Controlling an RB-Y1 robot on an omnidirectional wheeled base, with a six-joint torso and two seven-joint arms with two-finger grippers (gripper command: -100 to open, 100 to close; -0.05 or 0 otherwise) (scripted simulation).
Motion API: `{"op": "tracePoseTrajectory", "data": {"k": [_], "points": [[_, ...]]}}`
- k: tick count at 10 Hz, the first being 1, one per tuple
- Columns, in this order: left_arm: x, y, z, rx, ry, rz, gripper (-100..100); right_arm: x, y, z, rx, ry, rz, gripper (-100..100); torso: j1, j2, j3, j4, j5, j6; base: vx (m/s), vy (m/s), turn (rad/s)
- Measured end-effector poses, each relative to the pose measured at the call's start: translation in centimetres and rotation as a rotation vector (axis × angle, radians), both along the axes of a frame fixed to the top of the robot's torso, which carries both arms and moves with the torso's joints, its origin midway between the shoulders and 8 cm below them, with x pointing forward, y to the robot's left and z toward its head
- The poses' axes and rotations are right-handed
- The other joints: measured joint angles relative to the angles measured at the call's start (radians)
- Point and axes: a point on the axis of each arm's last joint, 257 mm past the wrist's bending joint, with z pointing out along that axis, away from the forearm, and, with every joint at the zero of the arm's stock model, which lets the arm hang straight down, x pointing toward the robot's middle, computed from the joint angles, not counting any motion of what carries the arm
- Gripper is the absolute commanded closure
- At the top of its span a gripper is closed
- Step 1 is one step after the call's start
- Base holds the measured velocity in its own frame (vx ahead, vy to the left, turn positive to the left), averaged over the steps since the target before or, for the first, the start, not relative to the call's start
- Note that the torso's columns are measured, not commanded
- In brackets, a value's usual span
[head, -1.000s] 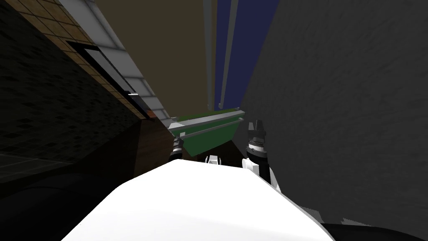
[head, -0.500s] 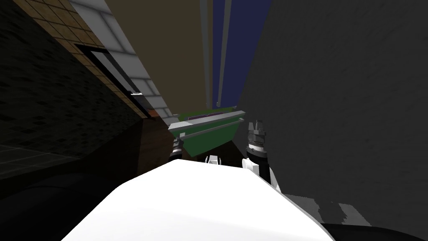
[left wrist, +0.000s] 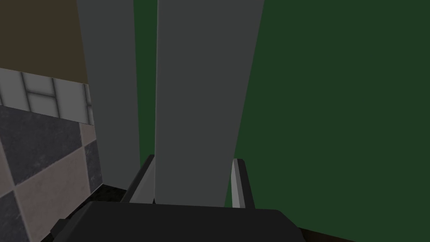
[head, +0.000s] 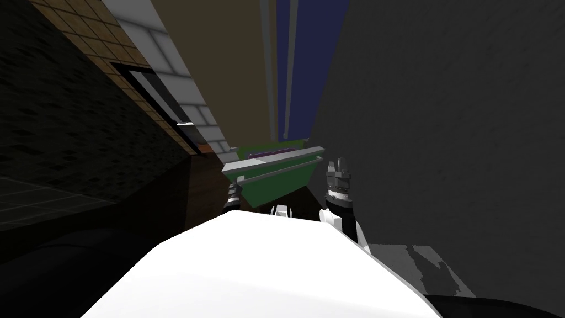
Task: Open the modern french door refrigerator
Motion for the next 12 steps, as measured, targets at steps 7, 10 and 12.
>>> {"op": "tracePoseTrajectory", "data": {"k": [7,10,12], "points": [[-1.2,0.7,2.3,-0.001,0.0,0.011,-100,0.0,0.0,0.0,0.0,0.0,0.0,0,0.0,0.0,0.0,0.001,-0.001,-0.001,-0.01,-0.017,-0.017],[-2.2,0.9,2.9,-0.007,0.015,0.017,-100,0.0,0.0,0.0,0.0,0.0,0.0,0,-0.003,0.006,0.002,0.005,-0.005,-0.001,0.009,-0.009,-0.015],[-2.7,1.1,3.4,-0.012,0.027,0.02,-100,0.0,0.0,0.0,0.0,0.0,0.0,0,-0.006,0.007,0.001,0.008,-0.01,-0.002,0.011,-0.007,-0.015]]}}
